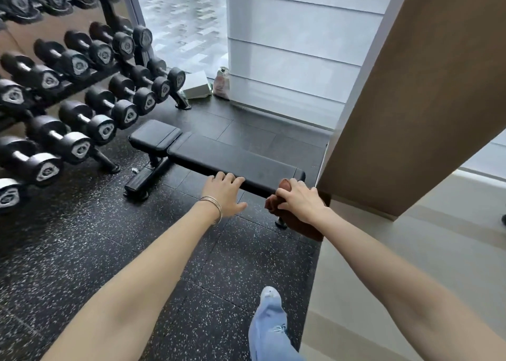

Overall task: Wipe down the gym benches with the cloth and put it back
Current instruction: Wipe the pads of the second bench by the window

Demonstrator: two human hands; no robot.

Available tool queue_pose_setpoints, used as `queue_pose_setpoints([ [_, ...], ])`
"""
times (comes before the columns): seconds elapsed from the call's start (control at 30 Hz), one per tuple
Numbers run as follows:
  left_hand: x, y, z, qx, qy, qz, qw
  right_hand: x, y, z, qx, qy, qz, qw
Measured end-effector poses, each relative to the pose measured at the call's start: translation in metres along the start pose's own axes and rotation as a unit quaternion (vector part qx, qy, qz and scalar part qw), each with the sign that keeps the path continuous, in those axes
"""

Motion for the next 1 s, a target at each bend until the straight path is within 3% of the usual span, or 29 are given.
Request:
queue_pose_setpoints([
  [0.53, -0.068, -0.002, -0.289, -0.022, 0.003, 0.01, 1.0, 0.127, 0.038, -0.274, -0.008, -0.013, -0.012, 1.0],
  [1.0, -0.076, -0.097, -0.492, -0.128, -0.108, 0.036, 0.985, 0.215, -0.068, -0.412, -0.122, -0.138, -0.075, 0.98],
])
Point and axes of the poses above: each hand's wrist, its own z-axis away from the middle knuckle, its own y-axis out of the back of the hand, x = y × z, the point moved 4 cm from there along -z, towards the middle knuckle, and after that the axes turned 2 degrees about -y, right-handed, at the moved point
